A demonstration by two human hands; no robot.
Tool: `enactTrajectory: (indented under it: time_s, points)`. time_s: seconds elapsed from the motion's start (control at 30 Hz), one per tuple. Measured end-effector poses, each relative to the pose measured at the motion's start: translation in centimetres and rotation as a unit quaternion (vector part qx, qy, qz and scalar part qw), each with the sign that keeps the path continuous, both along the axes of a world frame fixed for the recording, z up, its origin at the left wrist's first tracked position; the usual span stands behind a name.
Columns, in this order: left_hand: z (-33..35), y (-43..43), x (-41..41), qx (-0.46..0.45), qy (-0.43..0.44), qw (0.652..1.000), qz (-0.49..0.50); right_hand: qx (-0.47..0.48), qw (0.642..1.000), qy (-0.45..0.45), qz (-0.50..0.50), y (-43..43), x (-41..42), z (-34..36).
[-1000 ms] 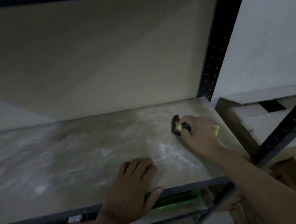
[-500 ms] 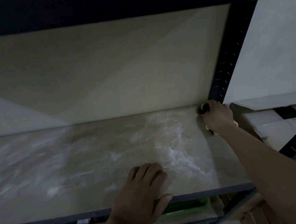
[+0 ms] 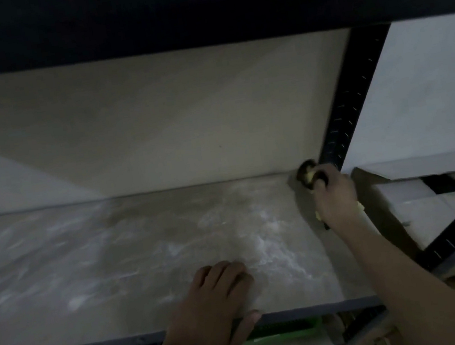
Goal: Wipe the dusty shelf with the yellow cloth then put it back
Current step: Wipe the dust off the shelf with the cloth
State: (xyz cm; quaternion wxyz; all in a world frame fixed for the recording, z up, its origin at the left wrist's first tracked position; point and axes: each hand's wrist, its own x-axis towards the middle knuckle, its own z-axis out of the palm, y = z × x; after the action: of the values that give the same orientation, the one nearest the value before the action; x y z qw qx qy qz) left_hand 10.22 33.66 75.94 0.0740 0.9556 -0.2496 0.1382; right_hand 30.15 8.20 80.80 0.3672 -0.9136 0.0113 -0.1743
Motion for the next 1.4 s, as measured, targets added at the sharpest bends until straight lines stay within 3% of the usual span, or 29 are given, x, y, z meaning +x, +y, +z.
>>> enactTrajectory:
  time_s: [0.07, 0.13, 0.27, 0.4, 0.47, 0.53, 0.57, 0.63, 0.73, 0.87, 1.1, 1.23, 1.3, 1.4]
  points:
    - [0.1, 0.0, 0.0, -0.002, 0.000, 1.000, 0.000, -0.028, 0.996, 0.064, -0.055, -0.6, 1.3, 0.2]
    - [0.2, 0.0, 0.0, -0.005, -0.002, 1.000, 0.001, -0.116, 0.987, 0.109, -0.020, -0.1, 1.6, 0.2]
    - [0.0, 0.0, 0.1, 0.000, -0.004, 1.000, 0.001, -0.188, 0.977, 0.036, 0.094, 2.3, 0.1, 0.2]
    - [-0.2, 0.0, 0.0, -0.003, -0.008, 1.000, 0.000, -0.062, 0.968, 0.088, 0.228, 3.4, -1.7, 0.3]
    - [-0.1, 0.0, 0.1, -0.004, -0.018, 1.000, -0.004, -0.043, 0.983, 0.040, 0.175, 2.4, -1.5, 0.4]
    - [-0.1, 0.0, 0.1, -0.007, -0.018, 1.000, -0.006, -0.041, 0.999, -0.019, 0.019, 0.9, -0.4, 0.1]
    - [-0.1, 0.0, 0.1, -0.006, -0.015, 1.000, -0.005, -0.041, 0.998, -0.014, -0.052, 0.0, 0.3, 0.0]
    - [0.0, 0.0, 0.1, 0.001, -0.013, 1.000, -0.001, -0.074, 0.991, 0.046, -0.099, -1.2, 1.6, -0.3]
    - [0.1, -0.1, 0.1, 0.002, -0.015, 1.000, -0.002, -0.178, 0.974, 0.129, -0.052, -1.2, 3.1, -0.9]
    - [0.3, 0.0, 0.1, 0.006, -0.015, 1.000, -0.005, -0.216, 0.962, 0.161, -0.039, -1.0, 4.1, -0.6]
    - [0.3, -0.1, 0.1, 0.008, -0.009, 1.000, -0.001, -0.188, 0.980, 0.013, 0.064, 1.6, -1.4, -0.3]
    - [-0.1, -0.1, 0.0, 0.006, -0.007, 1.000, 0.002, -0.099, 0.979, 0.029, 0.173, 2.3, -4.9, -1.0]
    - [-0.1, -0.1, 0.0, 0.002, -0.004, 1.000, 0.003, -0.047, 0.988, 0.030, 0.144, 1.4, -4.8, -0.9]
    - [0.0, -0.1, 0.0, -0.001, 0.004, 1.000, 0.006, -0.070, 0.996, -0.049, 0.004, -0.1, -1.7, -0.6]
